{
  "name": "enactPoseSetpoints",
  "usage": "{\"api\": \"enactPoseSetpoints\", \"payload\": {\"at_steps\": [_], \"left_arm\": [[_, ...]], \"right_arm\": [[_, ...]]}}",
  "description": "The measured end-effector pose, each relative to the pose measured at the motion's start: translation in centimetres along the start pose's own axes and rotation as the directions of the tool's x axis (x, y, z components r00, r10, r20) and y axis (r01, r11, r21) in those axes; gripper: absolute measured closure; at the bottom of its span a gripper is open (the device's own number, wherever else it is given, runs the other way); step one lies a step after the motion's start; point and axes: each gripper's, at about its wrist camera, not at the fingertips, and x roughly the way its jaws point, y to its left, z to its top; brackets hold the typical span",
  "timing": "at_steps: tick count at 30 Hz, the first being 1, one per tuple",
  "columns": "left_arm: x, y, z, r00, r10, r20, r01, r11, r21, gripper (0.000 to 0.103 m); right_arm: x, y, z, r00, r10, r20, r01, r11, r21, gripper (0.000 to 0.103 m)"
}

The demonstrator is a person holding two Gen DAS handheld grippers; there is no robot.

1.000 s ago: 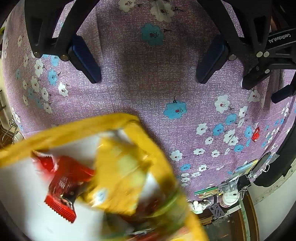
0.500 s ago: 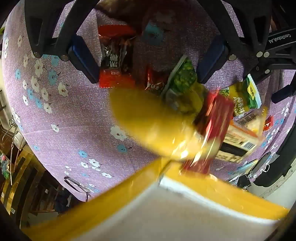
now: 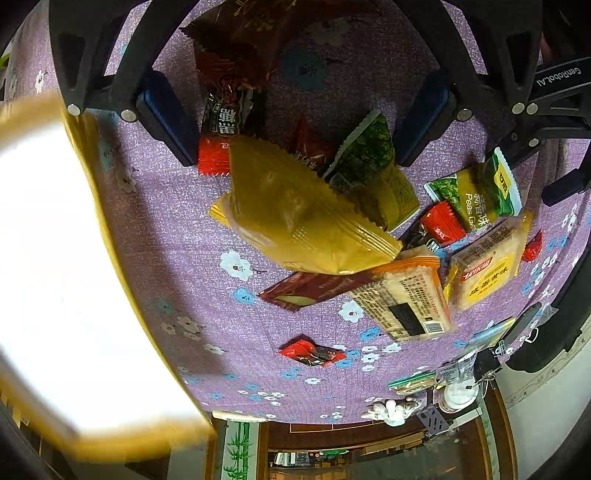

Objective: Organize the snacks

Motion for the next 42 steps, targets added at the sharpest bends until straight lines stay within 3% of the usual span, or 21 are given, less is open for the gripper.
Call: {"api": "enactPoseSetpoints", "payload": {"at_steps": [42], "left_arm": [[0.01, 0.01, 0.00, 1.000, 0.000, 0.000, 0.000, 1.000, 0.000, 0.000]], "right_arm": [[-0.21, 0.45, -0.15, 1.000, 0.001, 0.000, -0.001, 1.000, 0.003, 0.000]]}}
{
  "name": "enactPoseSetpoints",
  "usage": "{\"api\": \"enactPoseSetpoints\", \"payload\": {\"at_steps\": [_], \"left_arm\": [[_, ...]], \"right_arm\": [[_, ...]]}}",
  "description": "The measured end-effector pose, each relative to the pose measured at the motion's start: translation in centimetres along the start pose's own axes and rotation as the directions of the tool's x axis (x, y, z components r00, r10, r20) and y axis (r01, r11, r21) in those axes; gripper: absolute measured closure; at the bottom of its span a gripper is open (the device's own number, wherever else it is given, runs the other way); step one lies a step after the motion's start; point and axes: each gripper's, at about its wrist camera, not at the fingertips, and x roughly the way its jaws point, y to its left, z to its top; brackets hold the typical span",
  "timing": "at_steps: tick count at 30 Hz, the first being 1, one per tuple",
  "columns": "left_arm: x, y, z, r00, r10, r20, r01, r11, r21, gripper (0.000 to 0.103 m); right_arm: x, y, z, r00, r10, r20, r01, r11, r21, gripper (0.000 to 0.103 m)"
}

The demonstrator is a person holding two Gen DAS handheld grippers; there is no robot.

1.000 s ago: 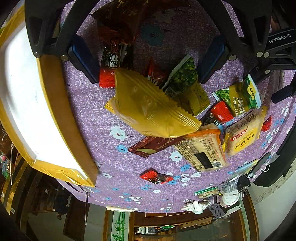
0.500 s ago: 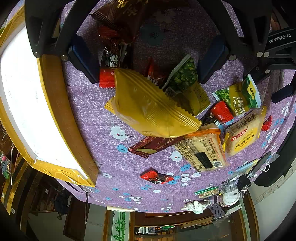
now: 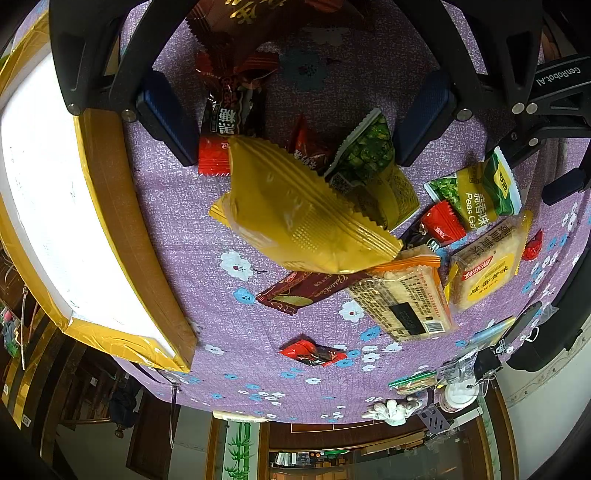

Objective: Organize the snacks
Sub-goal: 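Move both grippers toward the pile of snacks, then grasp the yellow cracker pack with left gripper while right grasps red candy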

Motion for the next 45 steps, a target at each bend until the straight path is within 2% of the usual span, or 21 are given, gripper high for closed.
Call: {"api": "enactPoseSetpoints", "payload": {"at_steps": [3, 6, 9, 15, 19, 20, 24, 32, 36, 39, 43, 45], "left_arm": [[0.0, 0.0, 0.0, 1.000, 0.000, 0.000, 0.000, 1.000, 0.000, 0.000], [0.0, 0.0, 0.0, 1.000, 0.000, 0.000, 0.000, 1.000, 0.000, 0.000], [0.0, 0.0, 0.0, 1.000, 0.000, 0.000, 0.000, 1.000, 0.000, 0.000], [0.0, 0.0, 0.0, 1.000, 0.000, 0.000, 0.000, 1.000, 0.000, 0.000], [-0.2, 0.1, -0.1, 1.000, -0.012, -0.011, 0.012, 1.000, 0.013, 0.000], [-0.4, 0.2, -0.2, 1.000, -0.016, -0.016, 0.016, 1.000, 0.012, 0.000], [-1.6, 1.3, -0.8, 0.998, -0.061, -0.003, 0.061, 0.998, -0.025, 0.017], [-4.3, 3.9, 0.2, 0.997, -0.065, 0.029, 0.067, 0.994, -0.081, 0.019], [-5.2, 4.2, 2.8, 0.995, -0.082, 0.050, 0.083, 0.996, -0.021, 0.019], [-4.2, 3.5, 4.8, 0.993, -0.122, 0.001, 0.121, 0.990, 0.067, 0.017], [-2.5, 2.0, 6.1, 0.986, -0.159, -0.047, 0.165, 0.962, 0.217, 0.009], [-1.4, 1.3, 6.6, 0.990, -0.128, -0.065, 0.142, 0.944, 0.299, 0.009]], "right_arm": [[0.0, -0.1, 0.4, 0.998, 0.019, -0.064, -0.021, 0.999, -0.037, 0.000], [-0.2, 0.0, 0.3, 0.988, 0.058, -0.142, -0.074, 0.992, -0.106, 0.000], [-1.1, -0.5, 0.1, 0.976, 0.116, -0.182, -0.137, 0.984, -0.111, 0.000], [-4.1, -2.1, -0.7, 0.955, 0.258, -0.149, -0.269, 0.961, -0.056, 0.000], [-4.6, -3.1, -0.2, 0.926, 0.341, -0.163, -0.346, 0.938, -0.004, 0.000], [-4.9, -3.3, -0.1, 0.923, 0.353, -0.156, -0.357, 0.934, -0.001, 0.000], [-6.2, -3.4, 0.5, 0.920, 0.367, -0.139, -0.373, 0.928, -0.021, 0.000], [-7.6, -1.8, 1.4, 0.899, 0.418, -0.128, -0.432, 0.896, -0.106, 0.000], [-7.8, -1.6, 1.2, 0.896, 0.423, -0.133, -0.439, 0.890, -0.123, 0.000], [-8.0, -1.9, 1.0, 0.899, 0.418, -0.128, -0.433, 0.892, -0.128, 0.000], [-8.4, -3.0, 0.7, 0.907, 0.406, -0.110, -0.418, 0.901, -0.118, 0.000], [-8.7, -3.5, 0.4, 0.910, 0.401, -0.104, -0.411, 0.905, -0.112, 0.000]]}}
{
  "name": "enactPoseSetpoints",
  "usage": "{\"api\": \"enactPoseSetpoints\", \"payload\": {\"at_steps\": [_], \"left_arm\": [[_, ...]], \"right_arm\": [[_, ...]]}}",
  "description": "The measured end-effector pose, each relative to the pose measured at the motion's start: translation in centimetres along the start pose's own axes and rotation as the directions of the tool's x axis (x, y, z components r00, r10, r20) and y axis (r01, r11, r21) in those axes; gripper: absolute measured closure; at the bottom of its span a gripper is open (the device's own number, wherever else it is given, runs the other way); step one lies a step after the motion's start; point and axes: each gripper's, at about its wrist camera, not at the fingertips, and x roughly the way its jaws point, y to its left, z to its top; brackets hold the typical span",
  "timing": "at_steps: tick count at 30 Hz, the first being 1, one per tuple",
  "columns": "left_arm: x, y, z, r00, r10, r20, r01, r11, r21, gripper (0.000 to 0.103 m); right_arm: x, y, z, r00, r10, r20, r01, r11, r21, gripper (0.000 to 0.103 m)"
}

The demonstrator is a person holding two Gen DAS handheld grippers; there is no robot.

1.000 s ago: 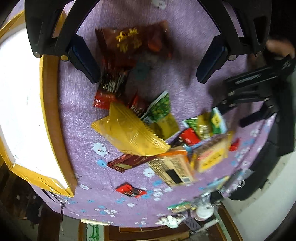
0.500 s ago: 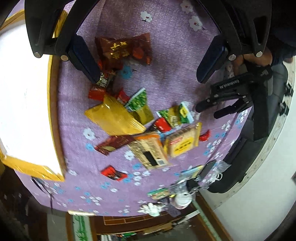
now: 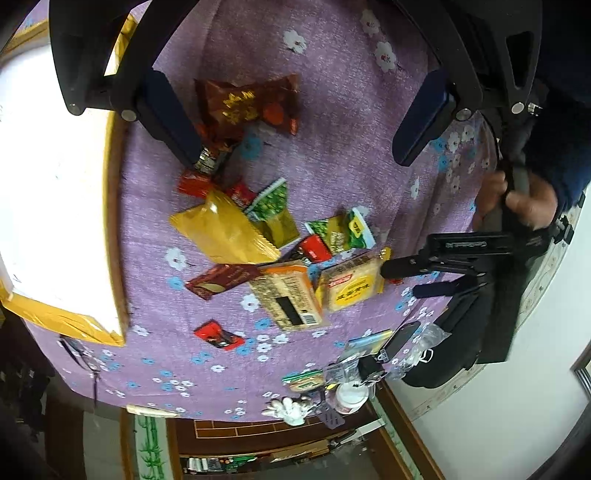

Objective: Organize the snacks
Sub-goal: 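Grasp the yellow cracker pack with left gripper while right grasps red candy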

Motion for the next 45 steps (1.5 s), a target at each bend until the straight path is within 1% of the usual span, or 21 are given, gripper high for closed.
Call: {"api": "enactPoseSetpoints", "payload": {"at_steps": [4, 8, 11, 12, 16, 17, 18, 19, 21, 23, 25, 27, 30, 31, 32, 33, 35, 40, 42, 44, 45], "left_arm": [[1.9, 0.0, 1.3, 0.999, 0.021, -0.029, -0.018, 0.996, 0.082, 0.009], [3.4, -0.3, 1.9, 0.999, -0.018, -0.049, 0.025, 0.989, 0.142, 0.006], [4.2, -0.9, 1.8, 0.998, -0.009, -0.064, 0.022, 0.980, 0.198, 0.006], [4.6, -1.0, 1.9, 0.998, -0.001, -0.065, 0.014, 0.979, 0.203, 0.003], [5.3, -0.2, 2.4, 0.998, -0.035, -0.060, 0.042, 0.991, 0.124, 0.003], [5.3, 0.0, 2.2, 0.997, -0.042, -0.057, 0.047, 0.995, 0.092, 0.006], [5.4, -0.2, 2.0, 0.997, -0.056, -0.055, 0.060, 0.996, 0.065, 0.013], [5.4, -0.2, 1.7, 0.997, -0.060, -0.048, 0.062, 0.998, 0.033, 0.013], [4.8, -0.5, 1.0, 0.999, -0.030, -0.017, 0.030, 0.999, -0.027, 0.019], [4.2, -0.9, 0.3, 1.000, -0.014, 0.002, 0.015, 0.997, -0.081, 0.026], [3.8, -1.4, -0.5, 1.000, -0.006, 0.006, 0.007, 0.994, -0.111, 0.027], [2.9, -1.7, -1.4, 0.999, -0.046, 0.015, 0.048, 0.989, -0.140, 0.027], [1.6, -2.0, -2.5, 0.997, -0.073, 0.033, 0.078, 0.983, -0.165, 0.027], [1.2, -1.9, -2.8, 0.995, -0.086, 0.040, 0.092, 0.980, -0.177, 0.027], [0.7, -1.9, -3.2, 0.994, -0.102, 0.047, 0.110, 0.975, -0.194, 0.027], [0.4, -2.0, -3.4, 0.993, -0.108, 0.050, 0.116, 0.973, -0.198, 0.028], [-0.2, -2.2, -3.8, 0.992, -0.110, 0.060, 0.120, 0.975, -0.189, 0.028], [-0.6, -2.6, -4.2, 0.992, -0.108, 0.057, 0.117, 0.978, -0.172, 0.028], [-0.3, -2.4, -4.4, 0.993, -0.109, 0.049, 0.116, 0.977, -0.179, 0.028], [-0.2, -2.2, -4.4, 0.993, -0.109, 0.044, 0.115, 0.976, -0.184, 0.028], [-0.1, -2.1, -4.4, 0.993, -0.110, 0.043, 0.116, 0.976, -0.187, 0.028]], "right_arm": [[-0.7, -0.5, -0.7, 1.000, -0.018, 0.007, 0.018, 1.000, 0.016, 0.000], [-1.5, -1.0, -1.2, 0.999, -0.039, 0.019, 0.038, 0.999, 0.037, 0.000], [-2.0, -1.5, -1.4, 0.998, -0.048, 0.030, 0.046, 0.997, 0.061, 0.000], [-2.1, -1.6, -1.4, 0.998, -0.052, 0.032, 0.050, 0.996, 0.068, 0.000], [-2.3, -1.6, -1.4, 0.998, -0.055, 0.038, 0.052, 0.996, 0.074, 0.000], [-2.3, -1.6, -1.4, 0.998, -0.055, 0.040, 0.052, 0.996, 0.073, 0.000], [-2.3, -1.5, -1.4, 0.998, -0.054, 0.041, 0.051, 0.996, 0.072, 0.000], [-2.3, -1.5, -1.4, 0.998, -0.051, 0.040, 0.048, 0.996, 0.072, 0.000], [-2.1, -1.6, -1.4, 0.999, -0.044, 0.031, 0.041, 0.996, 0.080, 0.000], [-1.6, -1.8, -1.4, 1.000, -0.025, 0.011, 0.024, 0.995, 0.100, 0.000], [-1.2, -1.7, -1.4, 1.000, -0.006, -0.002, 0.006, 0.994, 0.110, 0.000], [-0.8, -1.6, -1.2, 1.000, -0.006, -0.013, 0.007, 0.993, 0.114, 0.000], [-0.1, -2.1, -1.0, 0.999, -0.014, -0.031, 0.018, 0.990, 0.140, 0.011], [0.3, -2.5, -1.0, 0.999, -0.015, -0.042, 0.021, 0.987, 0.159, 0.020], [0.6, -2.8, -1.1, 0.998, -0.009, -0.056, 0.019, 0.984, 0.176, 0.031], [0.9, -3.1, -1.1, 0.997, -0.008, -0.070, 0.021, 0.982, 0.188, 0.035], [1.3, -3.7, -1.1, 0.996, -0.014, -0.083, 0.033, 0.975, 0.219, 0.037], [1.8, -4.4, -1.3, 0.996, 0.015, -0.090, 0.010, 0.965, 0.264, 0.037], [2.0, -3.8, -1.5, 0.994, 0.037, -0.101, -0.011, 0.970, 0.243, 0.037], [2.4, -2.7, -2.1, 0.987, 0.060, -0.146, -0.031, 0.981, 0.193, 0.037], [2.6, -2.1, -2.6, 0.979, 0.093, -0.181, -0.062, 0.984, 0.170, 0.037]]}}
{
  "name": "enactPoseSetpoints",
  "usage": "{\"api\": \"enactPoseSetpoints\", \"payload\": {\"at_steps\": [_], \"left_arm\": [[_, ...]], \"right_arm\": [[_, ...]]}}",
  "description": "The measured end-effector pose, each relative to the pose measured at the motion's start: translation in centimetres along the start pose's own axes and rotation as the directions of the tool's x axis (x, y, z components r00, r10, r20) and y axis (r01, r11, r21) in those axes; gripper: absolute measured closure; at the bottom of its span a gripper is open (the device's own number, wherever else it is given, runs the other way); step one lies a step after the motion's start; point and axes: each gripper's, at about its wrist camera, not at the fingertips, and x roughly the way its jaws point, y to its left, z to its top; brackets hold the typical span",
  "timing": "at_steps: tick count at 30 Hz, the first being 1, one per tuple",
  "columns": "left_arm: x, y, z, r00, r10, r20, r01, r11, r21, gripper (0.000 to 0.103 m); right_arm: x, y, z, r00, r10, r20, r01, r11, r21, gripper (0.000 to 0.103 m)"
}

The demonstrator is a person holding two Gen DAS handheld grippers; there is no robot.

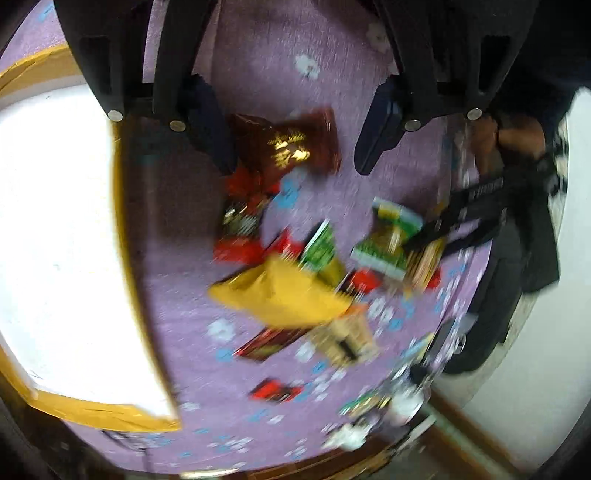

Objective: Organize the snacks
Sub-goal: 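Grasp the yellow cracker pack with left gripper while right grasps red candy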

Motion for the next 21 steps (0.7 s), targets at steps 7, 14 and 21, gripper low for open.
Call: {"api": "enactPoseSetpoints", "payload": {"at_steps": [7, 14, 21], "left_arm": [[0.1, 0.3, -0.1, 1.000, 0.001, -0.001, -0.001, 1.000, -0.004, 0.029], [0.1, 0.5, -0.1, 1.000, 0.001, -0.001, -0.001, 1.000, -0.004, 0.029], [0.0, 0.9, -0.5, 1.000, 0.003, -0.009, -0.003, 1.000, -0.004, 0.029]], "right_arm": [[-1.6, 2.7, -2.3, 0.997, 0.019, -0.077, -0.034, 0.980, -0.196, 0.036], [-1.4, 4.2, -0.2, 0.996, -0.092, 0.003, 0.087, 0.934, -0.345, 0.036], [1.4, 4.6, -0.1, 0.981, -0.186, -0.056, 0.146, 0.894, -0.424, 0.036]]}}
